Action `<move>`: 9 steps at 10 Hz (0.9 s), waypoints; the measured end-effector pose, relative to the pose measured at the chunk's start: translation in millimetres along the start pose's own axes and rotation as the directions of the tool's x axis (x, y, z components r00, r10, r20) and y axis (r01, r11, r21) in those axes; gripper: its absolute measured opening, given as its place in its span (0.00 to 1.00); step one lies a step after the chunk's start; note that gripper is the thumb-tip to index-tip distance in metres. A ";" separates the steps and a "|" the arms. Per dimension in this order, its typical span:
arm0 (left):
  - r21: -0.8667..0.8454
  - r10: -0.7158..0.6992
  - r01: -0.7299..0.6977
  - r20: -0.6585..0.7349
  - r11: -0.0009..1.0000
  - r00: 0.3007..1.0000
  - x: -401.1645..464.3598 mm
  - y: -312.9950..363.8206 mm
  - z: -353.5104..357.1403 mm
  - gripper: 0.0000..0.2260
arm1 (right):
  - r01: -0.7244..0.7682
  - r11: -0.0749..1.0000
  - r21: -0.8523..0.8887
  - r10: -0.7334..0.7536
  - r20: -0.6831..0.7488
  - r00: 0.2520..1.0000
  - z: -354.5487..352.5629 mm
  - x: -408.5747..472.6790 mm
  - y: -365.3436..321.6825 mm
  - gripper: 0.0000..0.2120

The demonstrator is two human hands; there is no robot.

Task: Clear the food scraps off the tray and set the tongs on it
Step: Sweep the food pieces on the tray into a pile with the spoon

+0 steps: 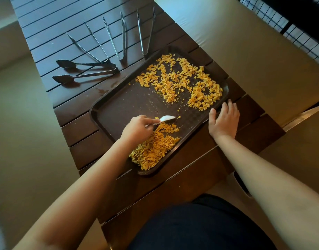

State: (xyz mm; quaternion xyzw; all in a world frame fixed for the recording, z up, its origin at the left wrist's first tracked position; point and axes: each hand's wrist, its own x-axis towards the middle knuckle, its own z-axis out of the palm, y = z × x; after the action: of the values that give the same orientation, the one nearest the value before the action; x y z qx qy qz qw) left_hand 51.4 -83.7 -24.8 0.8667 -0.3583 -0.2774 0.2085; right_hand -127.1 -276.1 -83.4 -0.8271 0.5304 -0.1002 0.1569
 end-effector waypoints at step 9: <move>-0.063 -0.015 0.014 -0.018 0.998 1.000 -20.2 -25.7 -18.5 0.13 | -0.003 1.000 -0.007 0.003 0.000 1.000 0.3 1.0 0.4 0.34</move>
State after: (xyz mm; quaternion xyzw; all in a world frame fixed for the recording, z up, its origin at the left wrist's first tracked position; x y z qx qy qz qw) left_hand 64.1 -48.9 -18.5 0.8648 -0.3414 -0.2820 0.2369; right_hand -127.0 -277.1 -83.9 -0.8268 0.5320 -0.0980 0.1542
